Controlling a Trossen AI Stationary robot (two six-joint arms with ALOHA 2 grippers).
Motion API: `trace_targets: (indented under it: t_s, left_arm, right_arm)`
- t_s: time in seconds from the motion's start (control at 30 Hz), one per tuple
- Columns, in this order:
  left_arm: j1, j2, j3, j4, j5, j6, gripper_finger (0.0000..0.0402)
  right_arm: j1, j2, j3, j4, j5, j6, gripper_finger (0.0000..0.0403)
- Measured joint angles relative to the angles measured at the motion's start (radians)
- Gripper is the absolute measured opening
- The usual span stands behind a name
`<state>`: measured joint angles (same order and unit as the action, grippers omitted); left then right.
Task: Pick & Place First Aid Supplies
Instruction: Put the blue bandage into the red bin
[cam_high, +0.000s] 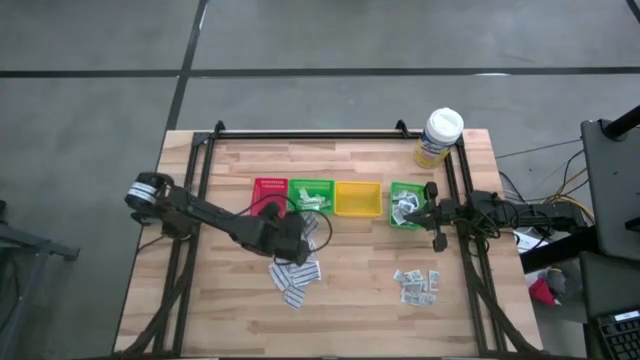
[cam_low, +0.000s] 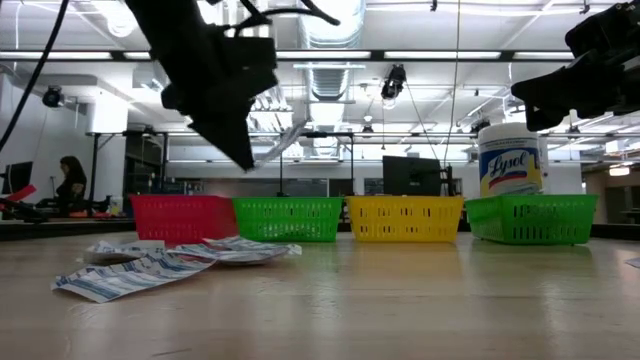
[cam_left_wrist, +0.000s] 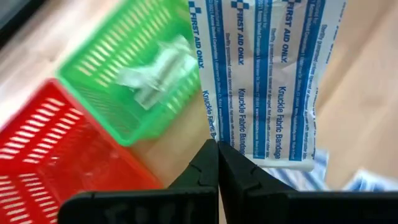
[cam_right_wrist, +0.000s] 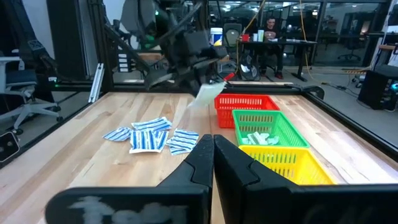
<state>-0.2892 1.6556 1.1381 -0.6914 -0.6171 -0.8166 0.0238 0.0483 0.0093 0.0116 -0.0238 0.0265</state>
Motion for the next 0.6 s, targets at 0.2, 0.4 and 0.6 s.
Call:
trace_targets:
  t_s: [0.2,0.4,0.6]
  left_arm:
    - [0.026,-0.054,0.0,-0.021,-0.077,-0.166,0.0]
    - [0.074,-0.086,0.0,-0.229,-0.07,-0.42,0.0]
    - [0.14,-0.097,0.0,-0.43,0.032,-0.574,0.0]
  right_arm:
    - [0.0,0.0,0.0,0.0,0.0,0.0,0.0008]
    - [0.0,0.0,0.0,0.0,0.0,0.0,0.0008]
    - [0.0,0.0,0.0,0.0,0.0,0.0,0.0008]
